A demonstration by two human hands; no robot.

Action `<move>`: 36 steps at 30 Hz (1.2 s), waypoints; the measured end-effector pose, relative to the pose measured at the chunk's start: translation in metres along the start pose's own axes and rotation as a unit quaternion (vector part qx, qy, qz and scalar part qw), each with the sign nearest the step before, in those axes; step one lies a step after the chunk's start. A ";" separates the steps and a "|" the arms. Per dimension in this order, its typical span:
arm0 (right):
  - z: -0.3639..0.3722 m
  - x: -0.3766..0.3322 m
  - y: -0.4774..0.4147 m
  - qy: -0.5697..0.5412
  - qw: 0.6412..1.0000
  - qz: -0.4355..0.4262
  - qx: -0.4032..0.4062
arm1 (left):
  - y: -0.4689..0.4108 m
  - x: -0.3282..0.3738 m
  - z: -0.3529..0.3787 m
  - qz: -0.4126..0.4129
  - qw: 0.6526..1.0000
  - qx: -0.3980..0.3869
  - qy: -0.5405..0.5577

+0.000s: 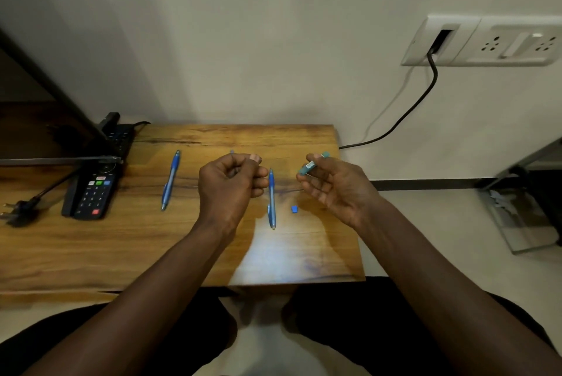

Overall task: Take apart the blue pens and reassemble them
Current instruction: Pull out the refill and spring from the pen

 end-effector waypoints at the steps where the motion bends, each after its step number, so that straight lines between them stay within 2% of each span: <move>1: -0.006 0.001 -0.001 0.059 0.998 -0.009 0.010 | 0.001 -0.001 0.000 -0.004 1.000 -0.002 -0.003; 3: -0.015 0.003 -0.004 0.201 0.978 -0.044 0.039 | 0.002 -0.003 0.000 -0.009 1.000 -0.009 -0.012; 7: -0.022 0.008 -0.009 0.436 0.882 -0.152 0.091 | 0.006 -0.007 0.001 -0.014 0.999 -0.027 -0.039; 8: -0.022 0.010 -0.010 0.463 0.867 -0.160 0.089 | 0.007 -0.007 0.001 -0.010 0.998 -0.029 -0.048; 12: -0.025 0.017 -0.012 0.506 0.843 -0.162 0.080 | 0.010 -0.005 -0.001 0.010 0.997 -0.042 -0.069; 15: -0.026 0.015 -0.009 0.559 0.800 -0.196 0.096 | 0.012 -0.004 -0.004 0.020 0.996 -0.046 -0.075; 21: -0.024 0.013 -0.007 0.555 0.799 -0.209 0.097 | 0.013 -0.006 -0.012 0.012 0.996 -0.050 -0.075; 25: -0.021 0.010 -0.013 0.589 0.775 -0.211 0.091 | 0.013 -0.008 -0.020 0.008 0.996 -0.051 -0.079; 32: -0.022 0.003 -0.017 0.578 0.788 -0.187 0.095 | 0.012 -0.010 -0.037 0.005 0.996 -0.046 -0.080; 36: -0.005 -0.003 -0.013 0.592 0.753 -0.252 0.135 | 0.012 -0.008 -0.042 0.007 0.996 -0.047 -0.074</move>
Point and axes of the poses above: each hand's wrist, its own y-axis away from the middle knuckle, its own z-axis out of the palm, x = y × z, the point moved 4 cm from there along -y, towards the middle knuckle
